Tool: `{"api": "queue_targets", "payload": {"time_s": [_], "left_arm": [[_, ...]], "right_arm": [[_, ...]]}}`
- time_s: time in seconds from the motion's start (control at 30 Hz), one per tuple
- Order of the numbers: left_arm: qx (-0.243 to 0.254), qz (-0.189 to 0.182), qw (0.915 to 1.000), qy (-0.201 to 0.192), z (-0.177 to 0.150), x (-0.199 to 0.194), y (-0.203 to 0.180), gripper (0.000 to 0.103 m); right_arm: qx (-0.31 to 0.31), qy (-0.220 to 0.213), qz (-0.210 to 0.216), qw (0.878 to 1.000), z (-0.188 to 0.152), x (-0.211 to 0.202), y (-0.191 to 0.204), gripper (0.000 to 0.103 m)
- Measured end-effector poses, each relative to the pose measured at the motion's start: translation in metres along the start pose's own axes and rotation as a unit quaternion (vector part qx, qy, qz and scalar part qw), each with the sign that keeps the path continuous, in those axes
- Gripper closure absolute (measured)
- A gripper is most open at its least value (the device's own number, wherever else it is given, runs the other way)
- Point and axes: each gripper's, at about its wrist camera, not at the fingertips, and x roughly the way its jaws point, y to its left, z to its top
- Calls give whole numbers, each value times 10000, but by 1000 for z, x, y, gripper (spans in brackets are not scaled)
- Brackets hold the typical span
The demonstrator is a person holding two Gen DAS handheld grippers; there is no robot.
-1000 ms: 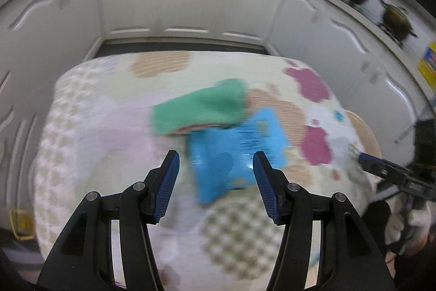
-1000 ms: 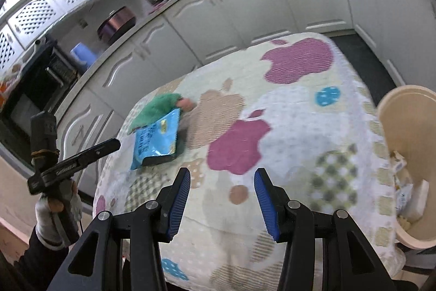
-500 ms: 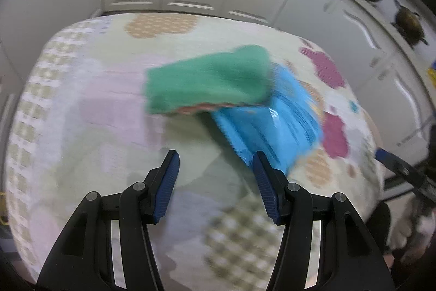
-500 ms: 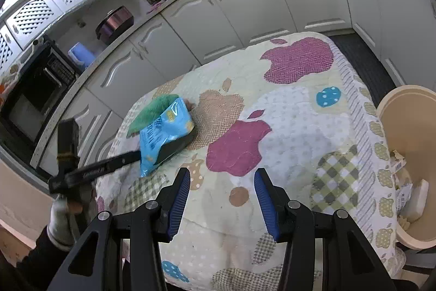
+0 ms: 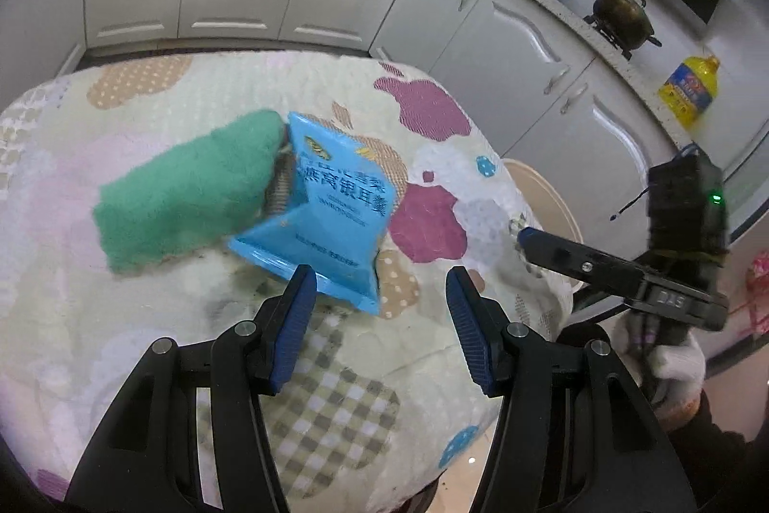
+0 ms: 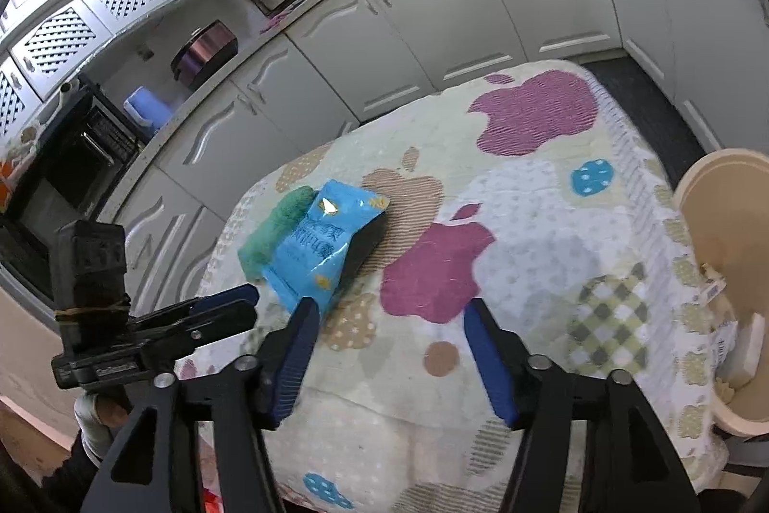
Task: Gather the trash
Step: 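Grasp the green cloth with the left gripper while the right grasps the blue snack bag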
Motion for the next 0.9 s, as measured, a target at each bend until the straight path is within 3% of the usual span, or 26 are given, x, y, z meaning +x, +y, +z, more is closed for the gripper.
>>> {"api": "queue_targets", "payload": {"time_s": [0.13, 0.23, 0.3, 0.37, 0.57, 0.73, 0.9], "left_arm": [[84, 175, 9997, -122, -2, -23, 11, 48], [138, 472, 9986, -215, 0, -34, 26, 48], [88, 591, 9978, -271, 4, -39, 39, 48], [90, 617, 9975, -324, 9, -43, 50, 41], [468, 562, 9970, -264, 34, -37, 70, 35], [835, 599, 9947, -40, 47, -24, 78, 33], [1105, 369, 9928, 285, 50, -7, 82, 31]], "right_arm": [[113, 82, 156, 9998, 4, 13, 10, 40], [199, 140, 248, 9994, 9, 26, 22, 28], [279, 197, 334, 9989, 13, 37, 31, 28], [299, 222, 322, 9988, 19, 48, 43, 28], [348, 217, 56, 9991, 33, 76, 68, 27], [404, 436, -464, 9972, 40, 108, 70, 27], [236, 601, -406, 9971, 37, 116, 57, 45]]}}
